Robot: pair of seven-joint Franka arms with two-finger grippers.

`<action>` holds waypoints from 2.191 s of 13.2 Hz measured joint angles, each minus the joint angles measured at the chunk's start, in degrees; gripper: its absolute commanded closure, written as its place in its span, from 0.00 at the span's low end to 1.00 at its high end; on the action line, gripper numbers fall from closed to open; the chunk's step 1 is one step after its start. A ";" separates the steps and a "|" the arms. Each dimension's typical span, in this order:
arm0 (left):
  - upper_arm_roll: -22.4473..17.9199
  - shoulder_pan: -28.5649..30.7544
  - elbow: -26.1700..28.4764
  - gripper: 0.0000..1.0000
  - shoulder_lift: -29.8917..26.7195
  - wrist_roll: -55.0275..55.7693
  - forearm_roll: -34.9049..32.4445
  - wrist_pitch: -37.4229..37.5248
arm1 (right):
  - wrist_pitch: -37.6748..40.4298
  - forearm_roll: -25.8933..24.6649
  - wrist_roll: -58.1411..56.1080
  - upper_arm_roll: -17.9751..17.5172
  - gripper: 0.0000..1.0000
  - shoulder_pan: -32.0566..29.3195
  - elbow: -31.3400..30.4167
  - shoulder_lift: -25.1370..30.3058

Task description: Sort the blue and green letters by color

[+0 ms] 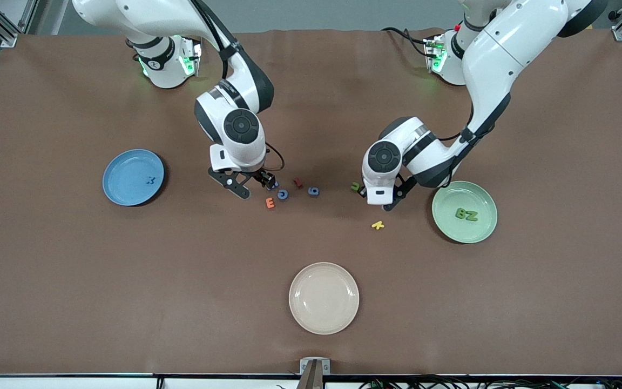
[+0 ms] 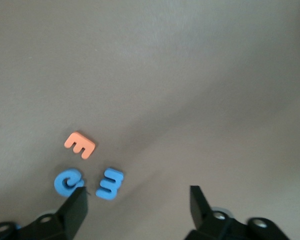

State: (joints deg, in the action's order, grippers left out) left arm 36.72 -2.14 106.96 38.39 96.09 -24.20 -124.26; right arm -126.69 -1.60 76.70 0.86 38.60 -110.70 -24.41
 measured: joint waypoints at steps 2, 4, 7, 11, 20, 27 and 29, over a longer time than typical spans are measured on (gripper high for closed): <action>0.02 0.48 -4.62 1.00 -1.12 -0.99 -0.34 4.93 | -3.48 0.00 6.39 0.00 0.28 0.36 -1.47 -1.48; -0.17 2.21 -7.52 1.00 -2.73 -5.96 -0.46 10.24 | -6.24 0.00 10.76 -0.01 0.32 0.92 -1.77 -2.68; -0.20 10.84 -7.33 1.00 -4.47 -18.26 -0.51 12.14 | -8.27 0.00 12.90 -0.01 0.40 1.77 -1.81 -3.62; -0.20 20.08 -5.50 0.99 -4.47 -30.08 -0.95 11.81 | -11.13 0.00 13.69 -0.02 0.39 2.65 -1.87 -5.74; -0.18 24.09 3.27 0.00 -2.70 -30.86 -11.01 2.22 | -13.38 0.00 14.46 -0.02 0.86 3.73 -1.85 -7.50; 6.06 24.15 3.33 0.00 -4.94 -26.75 -10.85 2.35 | -4.80 -0.86 6.15 0.43 1.00 3.52 -0.02 -7.17; 8.92 23.89 3.29 0.00 -5.25 -21.60 -10.76 2.35 | 6.43 -0.86 -4.82 1.00 1.00 1.17 3.26 -5.50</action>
State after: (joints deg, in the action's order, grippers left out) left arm 45.64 21.75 110.25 33.14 74.48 -34.96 -121.91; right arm -120.26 -2.46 71.88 1.86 39.77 -107.44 -29.90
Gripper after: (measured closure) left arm 0.000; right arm 0.736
